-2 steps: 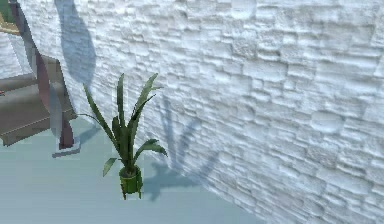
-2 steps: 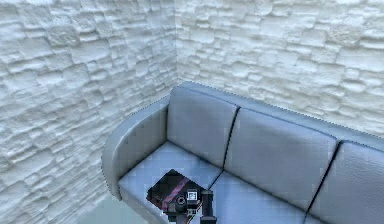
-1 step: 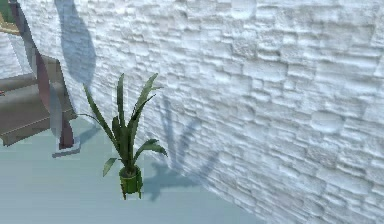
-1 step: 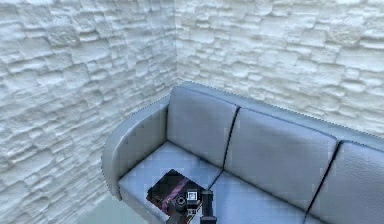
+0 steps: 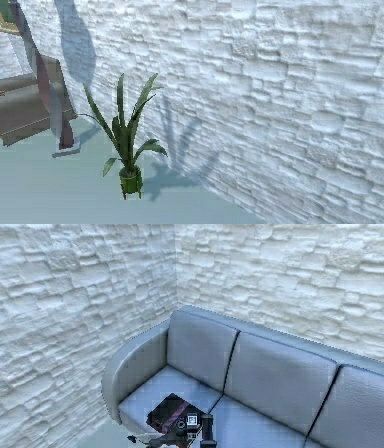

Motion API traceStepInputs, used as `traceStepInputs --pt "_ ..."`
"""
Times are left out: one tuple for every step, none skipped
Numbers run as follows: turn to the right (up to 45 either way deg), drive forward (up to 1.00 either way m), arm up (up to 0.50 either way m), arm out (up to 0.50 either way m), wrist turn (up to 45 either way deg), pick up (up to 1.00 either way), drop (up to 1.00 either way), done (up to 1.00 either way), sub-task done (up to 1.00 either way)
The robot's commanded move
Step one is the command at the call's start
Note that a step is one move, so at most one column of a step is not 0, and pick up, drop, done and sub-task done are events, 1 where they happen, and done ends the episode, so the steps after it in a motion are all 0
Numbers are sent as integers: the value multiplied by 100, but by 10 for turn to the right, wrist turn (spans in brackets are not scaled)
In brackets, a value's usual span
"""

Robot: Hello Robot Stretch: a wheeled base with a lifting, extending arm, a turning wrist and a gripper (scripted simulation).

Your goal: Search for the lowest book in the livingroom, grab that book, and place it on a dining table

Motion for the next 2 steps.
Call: traceStepInputs --pt "0 0 0 0 450 0 0 0 0" --pt "0 0 0 0 390 0 0 0 0"
